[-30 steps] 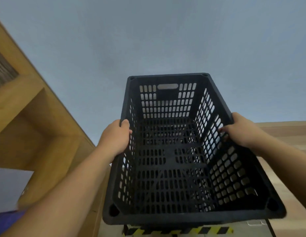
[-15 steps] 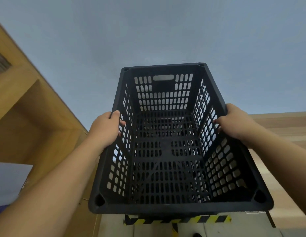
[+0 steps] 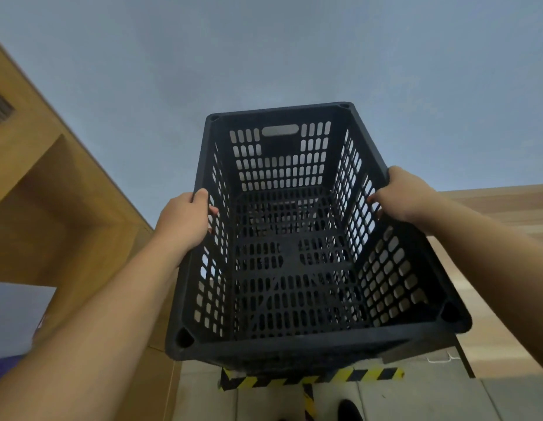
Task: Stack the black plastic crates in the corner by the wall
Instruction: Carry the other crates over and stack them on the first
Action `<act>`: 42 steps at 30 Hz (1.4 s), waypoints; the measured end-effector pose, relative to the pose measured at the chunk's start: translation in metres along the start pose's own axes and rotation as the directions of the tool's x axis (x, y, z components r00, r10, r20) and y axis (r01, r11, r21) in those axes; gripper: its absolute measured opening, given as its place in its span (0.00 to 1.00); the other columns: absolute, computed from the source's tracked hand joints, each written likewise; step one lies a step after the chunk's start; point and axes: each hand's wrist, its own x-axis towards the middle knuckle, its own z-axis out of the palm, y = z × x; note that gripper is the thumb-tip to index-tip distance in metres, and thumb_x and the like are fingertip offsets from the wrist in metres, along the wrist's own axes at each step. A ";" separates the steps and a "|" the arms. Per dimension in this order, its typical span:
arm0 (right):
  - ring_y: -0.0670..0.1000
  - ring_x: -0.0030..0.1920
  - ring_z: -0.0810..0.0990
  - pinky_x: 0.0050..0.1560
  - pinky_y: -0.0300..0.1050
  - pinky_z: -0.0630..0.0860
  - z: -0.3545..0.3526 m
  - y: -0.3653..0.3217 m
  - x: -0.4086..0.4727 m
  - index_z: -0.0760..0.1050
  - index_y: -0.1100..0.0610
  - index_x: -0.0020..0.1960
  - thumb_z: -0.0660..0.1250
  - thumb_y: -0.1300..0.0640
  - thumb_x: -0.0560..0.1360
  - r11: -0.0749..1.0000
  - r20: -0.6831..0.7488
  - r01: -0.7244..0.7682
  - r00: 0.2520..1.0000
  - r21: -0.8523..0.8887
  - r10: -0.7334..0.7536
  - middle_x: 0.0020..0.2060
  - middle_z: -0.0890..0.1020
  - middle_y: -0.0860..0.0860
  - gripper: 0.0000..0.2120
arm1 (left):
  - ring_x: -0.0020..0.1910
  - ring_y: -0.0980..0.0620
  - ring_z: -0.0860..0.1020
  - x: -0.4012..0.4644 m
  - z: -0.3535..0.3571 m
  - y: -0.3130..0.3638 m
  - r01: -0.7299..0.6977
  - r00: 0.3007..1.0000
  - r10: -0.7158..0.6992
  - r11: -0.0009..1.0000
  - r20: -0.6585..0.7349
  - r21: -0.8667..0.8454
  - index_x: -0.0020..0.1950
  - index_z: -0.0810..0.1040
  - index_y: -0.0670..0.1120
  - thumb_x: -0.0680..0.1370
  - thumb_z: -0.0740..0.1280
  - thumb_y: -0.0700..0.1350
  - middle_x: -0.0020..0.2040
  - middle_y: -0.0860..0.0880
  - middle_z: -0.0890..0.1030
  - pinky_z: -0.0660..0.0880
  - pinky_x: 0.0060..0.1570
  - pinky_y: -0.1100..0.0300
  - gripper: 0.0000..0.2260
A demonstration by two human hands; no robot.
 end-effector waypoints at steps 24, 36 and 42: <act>0.61 0.45 0.76 0.44 0.50 0.72 -0.004 -0.004 -0.025 0.68 0.61 0.62 0.61 0.59 0.78 0.997 -0.038 0.015 0.999 -0.072 -0.018 0.48 0.76 0.58 0.14 | 0.51 0.38 0.86 -0.012 -0.003 0.006 -0.027 1.000 0.027 1.000 -0.001 0.009 0.60 0.82 0.45 0.87 0.53 0.55 0.53 0.46 0.87 0.82 0.59 0.40 0.22; 0.59 0.38 0.78 0.38 0.51 0.75 0.001 0.022 -0.097 0.64 0.60 0.67 0.61 0.55 0.82 0.969 -0.007 -0.017 1.000 -0.248 0.016 0.43 0.81 0.57 0.17 | 0.32 0.44 0.85 0.000 -0.011 -0.002 0.194 0.968 -0.137 0.942 0.210 -0.276 0.47 0.82 0.44 0.85 0.61 0.58 0.36 0.42 0.88 0.85 0.47 0.45 0.20; 0.59 0.38 0.83 0.41 0.53 0.80 -0.009 0.027 -0.078 0.67 0.56 0.60 0.62 0.53 0.81 0.958 -0.010 0.011 1.000 -0.286 -0.015 0.42 0.82 0.56 0.11 | 0.55 0.31 0.86 -0.004 -0.002 -0.005 0.174 0.968 -0.110 0.942 0.225 -0.287 0.58 0.81 0.39 0.85 0.57 0.57 0.56 0.31 0.85 0.84 0.56 0.36 0.23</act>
